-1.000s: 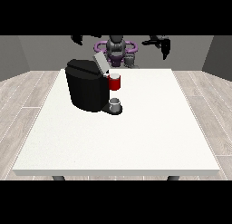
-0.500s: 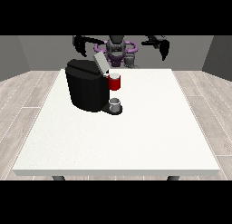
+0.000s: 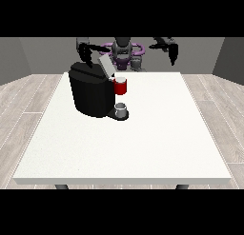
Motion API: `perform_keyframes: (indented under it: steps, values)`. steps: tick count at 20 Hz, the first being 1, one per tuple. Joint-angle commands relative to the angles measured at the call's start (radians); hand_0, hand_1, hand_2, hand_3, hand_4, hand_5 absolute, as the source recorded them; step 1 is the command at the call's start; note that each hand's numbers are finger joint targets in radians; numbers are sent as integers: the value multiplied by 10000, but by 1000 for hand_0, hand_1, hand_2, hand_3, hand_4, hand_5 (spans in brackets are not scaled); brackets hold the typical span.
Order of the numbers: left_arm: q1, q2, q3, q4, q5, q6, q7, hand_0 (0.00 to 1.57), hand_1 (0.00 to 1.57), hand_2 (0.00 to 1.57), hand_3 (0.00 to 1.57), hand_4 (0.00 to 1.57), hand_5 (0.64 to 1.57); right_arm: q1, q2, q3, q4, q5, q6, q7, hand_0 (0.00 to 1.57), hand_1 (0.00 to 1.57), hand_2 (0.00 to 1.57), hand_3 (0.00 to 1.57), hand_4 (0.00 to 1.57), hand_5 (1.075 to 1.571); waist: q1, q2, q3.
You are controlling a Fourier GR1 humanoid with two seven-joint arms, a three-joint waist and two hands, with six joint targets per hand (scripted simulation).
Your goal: Insert the coffee pod into the coffee machine and close the lid
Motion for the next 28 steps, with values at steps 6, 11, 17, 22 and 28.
perform_keyframes:
  steps: [6, 11, 17, 22, 28]
  values:
    - [494, 587, 143, -664, 390, -71, -78, 0, 0, 0, 0, 0, 1571, -704, 215, 283, 774, 616, -149, -243, 0, 0, 0, 0, 0, 1571, -152, 422, -2]
    - [70, 837, 456, -434, 695, -49, -290, 0, 0, 0, 0, 0, 1571, -1209, -113, 2, 1127, 469, 280, -710, 0, 0, 0, 0, 0, 1571, -291, 999, -2]
    - [606, 430, -407, -1233, 286, 232, 633, 0, 0, 0, 0, 0, 1571, -1721, 190, 43, 1494, 657, -168, -90, 0, 0, 0, 0, 0, 1571, 228, 492, -1]
    - [312, 625, -346, -1201, 479, 94, 533, 0, 0, 0, 0, 0, 1571, -2117, 479, 167, 1812, 950, -529, -212, 0, 0, 0, 0, 0, 1571, 399, 747, 0]
    - [321, 394, -397, -946, 350, 504, 144, 0, 0, 0, 0, 24, 1571, -2522, 25, 215, 1775, 945, 158, -415, 0, 0, 0, 0, 214, 1571, 196, 914, 0]
